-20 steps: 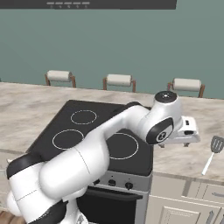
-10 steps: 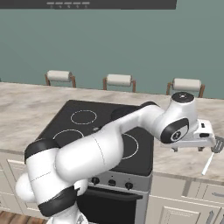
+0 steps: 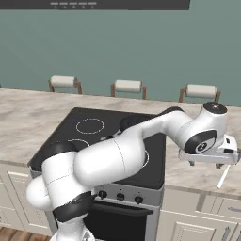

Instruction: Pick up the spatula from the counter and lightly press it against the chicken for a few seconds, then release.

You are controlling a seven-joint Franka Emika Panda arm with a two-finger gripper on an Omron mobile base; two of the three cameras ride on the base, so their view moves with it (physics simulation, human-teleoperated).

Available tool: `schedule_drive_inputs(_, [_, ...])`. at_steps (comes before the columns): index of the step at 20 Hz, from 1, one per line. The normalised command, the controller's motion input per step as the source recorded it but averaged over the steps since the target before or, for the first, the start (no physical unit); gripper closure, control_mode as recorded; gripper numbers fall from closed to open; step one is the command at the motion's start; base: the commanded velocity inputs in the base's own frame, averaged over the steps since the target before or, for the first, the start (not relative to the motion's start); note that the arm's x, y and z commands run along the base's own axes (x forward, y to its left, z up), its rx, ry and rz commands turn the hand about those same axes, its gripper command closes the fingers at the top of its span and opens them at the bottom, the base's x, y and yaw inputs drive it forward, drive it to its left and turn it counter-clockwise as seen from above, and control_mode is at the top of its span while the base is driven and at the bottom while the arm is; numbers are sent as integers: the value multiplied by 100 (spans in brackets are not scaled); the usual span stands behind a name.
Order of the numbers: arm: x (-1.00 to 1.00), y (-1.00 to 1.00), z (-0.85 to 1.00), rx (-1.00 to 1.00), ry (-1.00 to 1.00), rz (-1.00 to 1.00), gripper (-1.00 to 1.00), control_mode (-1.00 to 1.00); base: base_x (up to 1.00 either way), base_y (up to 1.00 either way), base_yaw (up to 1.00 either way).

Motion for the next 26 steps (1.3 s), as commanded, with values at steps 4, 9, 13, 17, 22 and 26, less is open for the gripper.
schedule_drive_inputs(4, [0,-14,-21,7,0,0,-100,-100,0,0,0])
schedule_drive_inputs(9, [3,-13,-11,0,0,0,-100,-100,0,0,0])
schedule_drive_inputs(13, [14,-10,-1,0,0,0,-100,-100,0,0,0])
schedule_drive_inputs(17, [17,-3,-7,0,0,0,-100,-100,0,0,0])
schedule_drive_inputs(22, [10,0,-21,0,0,0,-100,-100,0,0,0])
schedule_drive_inputs(26, [9,-1,-34,0,0,0,-100,-100,0,0,0])
